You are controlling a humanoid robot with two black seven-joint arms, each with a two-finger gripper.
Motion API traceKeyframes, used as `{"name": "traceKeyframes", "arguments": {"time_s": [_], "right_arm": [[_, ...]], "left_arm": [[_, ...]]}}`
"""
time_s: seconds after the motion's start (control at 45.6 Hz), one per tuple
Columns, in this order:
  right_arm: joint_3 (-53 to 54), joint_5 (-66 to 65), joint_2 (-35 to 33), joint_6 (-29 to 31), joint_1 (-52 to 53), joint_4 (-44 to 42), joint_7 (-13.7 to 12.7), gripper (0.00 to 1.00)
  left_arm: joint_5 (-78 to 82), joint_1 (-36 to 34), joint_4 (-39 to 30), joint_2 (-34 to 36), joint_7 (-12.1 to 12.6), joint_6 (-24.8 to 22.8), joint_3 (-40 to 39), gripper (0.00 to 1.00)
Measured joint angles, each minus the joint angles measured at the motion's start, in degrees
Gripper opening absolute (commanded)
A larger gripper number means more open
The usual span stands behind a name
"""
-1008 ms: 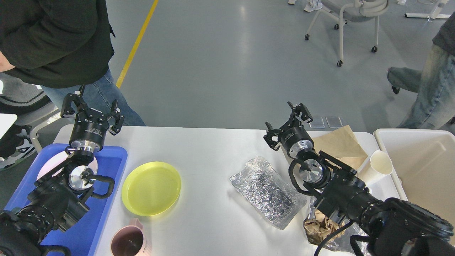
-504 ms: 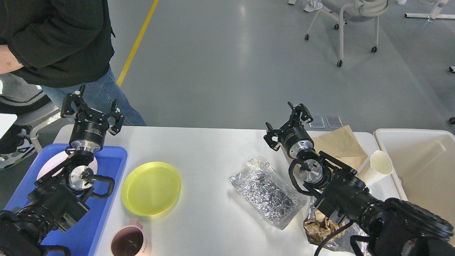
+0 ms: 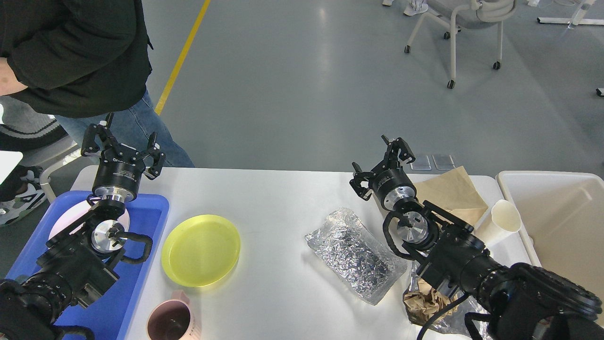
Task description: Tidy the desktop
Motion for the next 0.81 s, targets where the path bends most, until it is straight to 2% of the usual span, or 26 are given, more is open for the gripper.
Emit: {"name": "traceKeyframes", "arguments": {"time_s": [0.811], "right_arm": [[0.0,0.0,0.0,0.0,0.0,-0.1,0.0,1.00]], "left_arm": [[0.0,0.0,0.0,0.0,0.0,0.0,0.0,0.97]]}}
